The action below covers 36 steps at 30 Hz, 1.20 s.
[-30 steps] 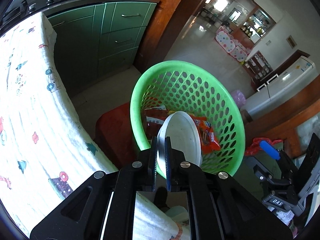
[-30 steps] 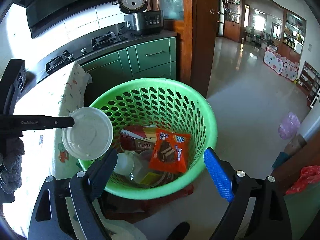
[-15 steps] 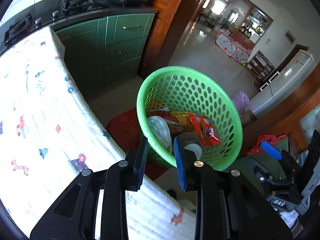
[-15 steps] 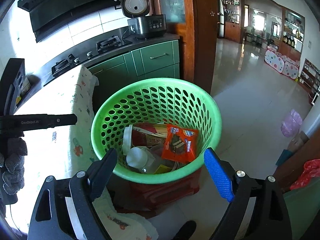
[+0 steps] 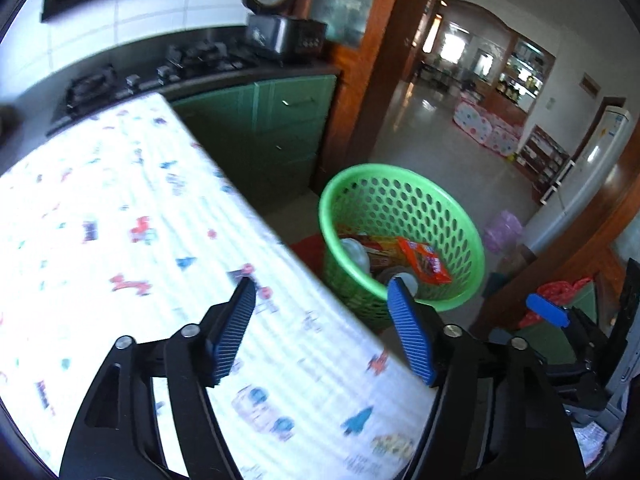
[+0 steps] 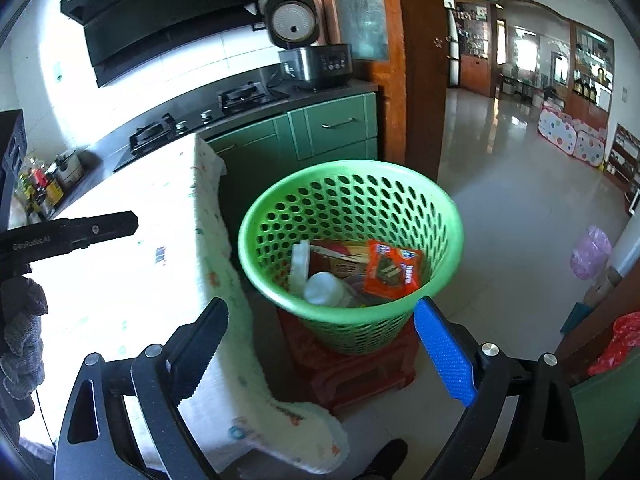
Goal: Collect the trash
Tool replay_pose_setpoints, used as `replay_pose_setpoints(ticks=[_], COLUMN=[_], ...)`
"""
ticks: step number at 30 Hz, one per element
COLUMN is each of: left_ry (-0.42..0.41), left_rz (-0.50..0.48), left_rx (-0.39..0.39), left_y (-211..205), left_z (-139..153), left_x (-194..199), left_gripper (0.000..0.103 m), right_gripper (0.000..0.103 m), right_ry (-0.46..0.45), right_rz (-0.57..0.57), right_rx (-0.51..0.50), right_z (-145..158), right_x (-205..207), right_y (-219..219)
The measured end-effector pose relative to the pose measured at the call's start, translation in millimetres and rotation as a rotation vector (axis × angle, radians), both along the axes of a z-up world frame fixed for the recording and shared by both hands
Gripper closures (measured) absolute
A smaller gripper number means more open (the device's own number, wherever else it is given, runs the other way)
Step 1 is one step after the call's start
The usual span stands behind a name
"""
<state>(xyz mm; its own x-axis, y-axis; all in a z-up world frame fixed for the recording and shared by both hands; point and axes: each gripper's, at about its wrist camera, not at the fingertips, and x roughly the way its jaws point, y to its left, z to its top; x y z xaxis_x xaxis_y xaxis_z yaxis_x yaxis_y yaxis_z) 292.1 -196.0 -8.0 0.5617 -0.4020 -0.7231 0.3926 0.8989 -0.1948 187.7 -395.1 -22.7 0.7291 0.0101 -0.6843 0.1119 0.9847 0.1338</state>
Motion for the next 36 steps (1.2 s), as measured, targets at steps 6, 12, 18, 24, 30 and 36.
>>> replay_pose_setpoints(ticks=[6,12,18,24,30,36], left_ry=[-0.065,-0.105,-0.146,-0.190,-0.230,-0.282], left_rz=[0.077,0.146,0.207,0.263,0.319,0.367], left_rx=[0.035,0.059,0.082,0.119,0.120,0.121], left_y=[42,86,119,140,156,164], left_z=[15,21,23,26,29,25], left_x=[-39,-78,-117,-155,-186,-211], left_gripper=[0.022,0.016,0.008,0.005,0.005,0.005], right_gripper=[0.010,0.010,0.009,0.009,0.009,0.009], right_ry=[-0.023,-0.047,-0.072,-0.071,-0.084,-0.106], right_rz=[0.054,0.099,0.129,0.136,0.138,0.133], right_rx=[-0.032,-0.077,-0.096,-0.090,-0.074,-0.062], right_z=[9,17,22,24,28,28], right_x=[-23,-52,-78,-99,-112,-130], right_y=[36,73,102,113,120,125])
